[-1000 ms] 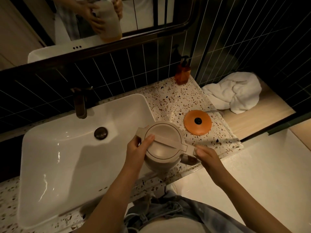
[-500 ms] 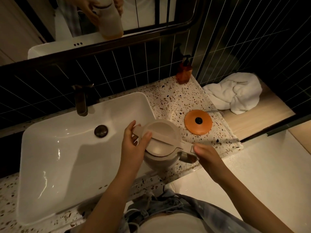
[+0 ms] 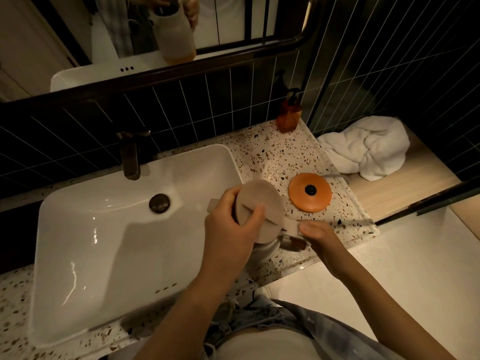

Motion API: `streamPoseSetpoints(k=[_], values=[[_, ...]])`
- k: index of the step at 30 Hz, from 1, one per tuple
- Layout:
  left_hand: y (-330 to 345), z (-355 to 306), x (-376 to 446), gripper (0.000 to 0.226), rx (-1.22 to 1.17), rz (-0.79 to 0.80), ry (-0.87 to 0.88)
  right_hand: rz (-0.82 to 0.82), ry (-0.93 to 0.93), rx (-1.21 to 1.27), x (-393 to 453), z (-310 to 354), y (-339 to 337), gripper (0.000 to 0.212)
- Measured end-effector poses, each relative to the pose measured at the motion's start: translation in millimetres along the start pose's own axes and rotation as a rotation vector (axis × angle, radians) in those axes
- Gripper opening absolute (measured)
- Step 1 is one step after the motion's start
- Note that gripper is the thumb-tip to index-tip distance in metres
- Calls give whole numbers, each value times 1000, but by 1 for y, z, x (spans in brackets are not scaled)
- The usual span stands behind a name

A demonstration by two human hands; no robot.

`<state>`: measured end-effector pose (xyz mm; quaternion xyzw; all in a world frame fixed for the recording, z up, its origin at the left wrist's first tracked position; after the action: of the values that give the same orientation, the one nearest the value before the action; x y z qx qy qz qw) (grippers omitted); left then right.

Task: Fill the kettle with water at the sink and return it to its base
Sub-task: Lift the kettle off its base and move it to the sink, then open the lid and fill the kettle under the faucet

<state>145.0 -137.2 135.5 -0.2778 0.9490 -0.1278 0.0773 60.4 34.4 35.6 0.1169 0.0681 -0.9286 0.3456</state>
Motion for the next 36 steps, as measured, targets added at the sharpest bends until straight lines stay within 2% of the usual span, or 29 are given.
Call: streamPoseSetpoints(k=[5,9,11,13,16,21,24,27,30,33,36], values=[[8,-8,-5,31,-35,-70,-54,5,-6,-15,1,-1,0,64],[10,-27,-9,41,113,-109,77,17,-15,-38,1,3,2,51],[16,-38,-14,43,161,-106,159,24,-19,-31,1,4,3,51],[23,-46,-19,45,212,-84,221,43,-13,-27,3,1,3,52],[34,-50,-25,49,241,-6,241,18,23,-28,5,-10,-3,42],[40,-48,-24,53,80,146,212,20,-2,-7,2,-11,-5,60],[22,-32,-14,57,49,93,212,10,-24,-60,2,-5,-4,57],[-9,-1,2,39,180,-48,162,-4,-44,-109,1,3,-4,42],[-33,34,14,43,231,-109,24,18,-41,-113,-1,11,-3,36],[-36,64,18,45,25,-53,-204,50,-19,-103,-3,9,-8,52],[-28,81,16,34,-168,8,-330,80,2,-77,-4,6,-11,68]])
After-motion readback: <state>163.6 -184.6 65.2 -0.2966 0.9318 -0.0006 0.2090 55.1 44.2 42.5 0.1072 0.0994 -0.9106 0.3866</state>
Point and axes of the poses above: each hand's wrist, its own x-axis towards the middle knuckle, its own y-axis out of the palm, z = x × y, the point moved 7 cm from there along x, towards the middle knuckle, and after that the axes turned 2 degrees about -x, right-handed, at the moved point
